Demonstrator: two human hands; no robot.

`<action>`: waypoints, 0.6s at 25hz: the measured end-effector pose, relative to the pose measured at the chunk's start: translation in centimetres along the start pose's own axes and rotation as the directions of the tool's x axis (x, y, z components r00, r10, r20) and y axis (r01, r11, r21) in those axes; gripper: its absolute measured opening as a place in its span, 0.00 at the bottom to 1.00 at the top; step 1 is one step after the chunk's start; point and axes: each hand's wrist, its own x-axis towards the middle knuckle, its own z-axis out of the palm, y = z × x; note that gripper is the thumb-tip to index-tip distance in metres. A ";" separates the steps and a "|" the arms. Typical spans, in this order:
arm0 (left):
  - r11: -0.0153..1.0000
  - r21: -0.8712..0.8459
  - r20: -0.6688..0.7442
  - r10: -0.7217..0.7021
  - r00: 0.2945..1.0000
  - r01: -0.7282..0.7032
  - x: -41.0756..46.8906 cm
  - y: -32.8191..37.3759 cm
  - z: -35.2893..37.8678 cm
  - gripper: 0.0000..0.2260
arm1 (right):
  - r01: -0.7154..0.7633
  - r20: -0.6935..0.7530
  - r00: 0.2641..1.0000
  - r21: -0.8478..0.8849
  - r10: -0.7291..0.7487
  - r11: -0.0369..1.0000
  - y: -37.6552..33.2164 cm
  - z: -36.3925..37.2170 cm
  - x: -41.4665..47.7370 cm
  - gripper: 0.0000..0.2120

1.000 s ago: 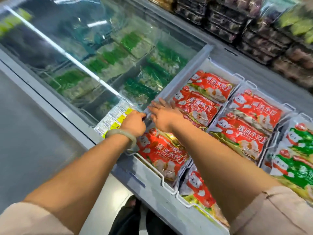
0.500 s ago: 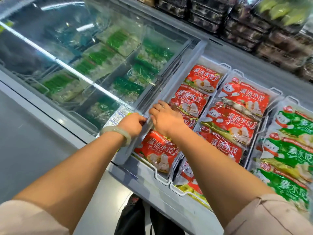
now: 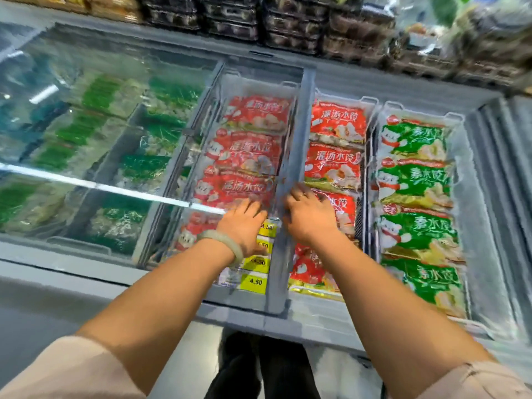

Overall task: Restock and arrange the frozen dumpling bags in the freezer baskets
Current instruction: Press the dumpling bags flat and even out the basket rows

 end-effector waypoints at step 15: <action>0.936 0.263 0.113 0.212 0.971 -0.235 7.8 20.1 -2.1 0.58 | -0.374 0.030 0.926 -0.062 0.376 0.926 21.1 3.0 -11.2 0.30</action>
